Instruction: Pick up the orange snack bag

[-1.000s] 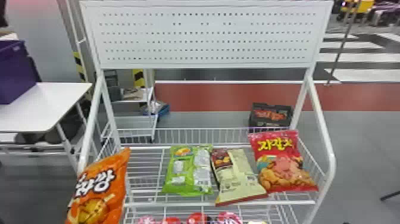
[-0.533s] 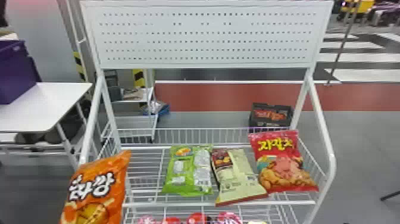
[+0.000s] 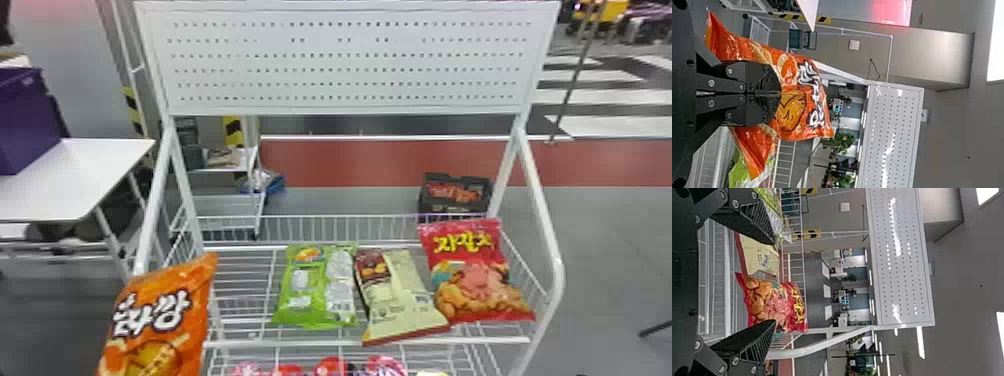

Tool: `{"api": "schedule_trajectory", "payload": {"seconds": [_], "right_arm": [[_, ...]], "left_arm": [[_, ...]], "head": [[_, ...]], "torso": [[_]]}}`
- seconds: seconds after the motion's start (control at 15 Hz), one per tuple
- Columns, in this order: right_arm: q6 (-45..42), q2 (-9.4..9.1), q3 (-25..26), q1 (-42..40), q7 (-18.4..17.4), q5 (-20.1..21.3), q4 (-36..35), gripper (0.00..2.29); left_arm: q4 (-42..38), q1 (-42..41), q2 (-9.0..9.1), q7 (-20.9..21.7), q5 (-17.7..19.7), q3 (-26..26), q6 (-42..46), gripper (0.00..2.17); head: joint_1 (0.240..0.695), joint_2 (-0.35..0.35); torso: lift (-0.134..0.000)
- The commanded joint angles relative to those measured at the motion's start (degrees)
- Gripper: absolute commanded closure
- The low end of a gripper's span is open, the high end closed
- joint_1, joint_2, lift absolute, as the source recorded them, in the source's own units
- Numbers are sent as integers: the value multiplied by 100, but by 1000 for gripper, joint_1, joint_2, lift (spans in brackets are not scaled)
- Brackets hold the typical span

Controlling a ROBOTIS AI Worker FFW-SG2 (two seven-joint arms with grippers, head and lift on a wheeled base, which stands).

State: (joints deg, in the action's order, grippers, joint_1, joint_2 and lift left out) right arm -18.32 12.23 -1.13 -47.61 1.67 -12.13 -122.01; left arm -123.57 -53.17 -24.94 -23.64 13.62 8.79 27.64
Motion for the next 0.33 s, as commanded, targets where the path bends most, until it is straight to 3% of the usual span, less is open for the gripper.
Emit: {"api": "schedule_trajectory", "payload": {"seconds": [0.0,0.27], "right_arm": [[0,-1,-1,-3,0,0,-7,194],[0,-1,-1,-3,0,0,-16,194]], "left_arm": [[0,0,6,0,0,0,0,1197],[9,0,6,0,0,0,18,1197]], "head": [[499,0],[499,0]], "torso": [[0],[0]]}}
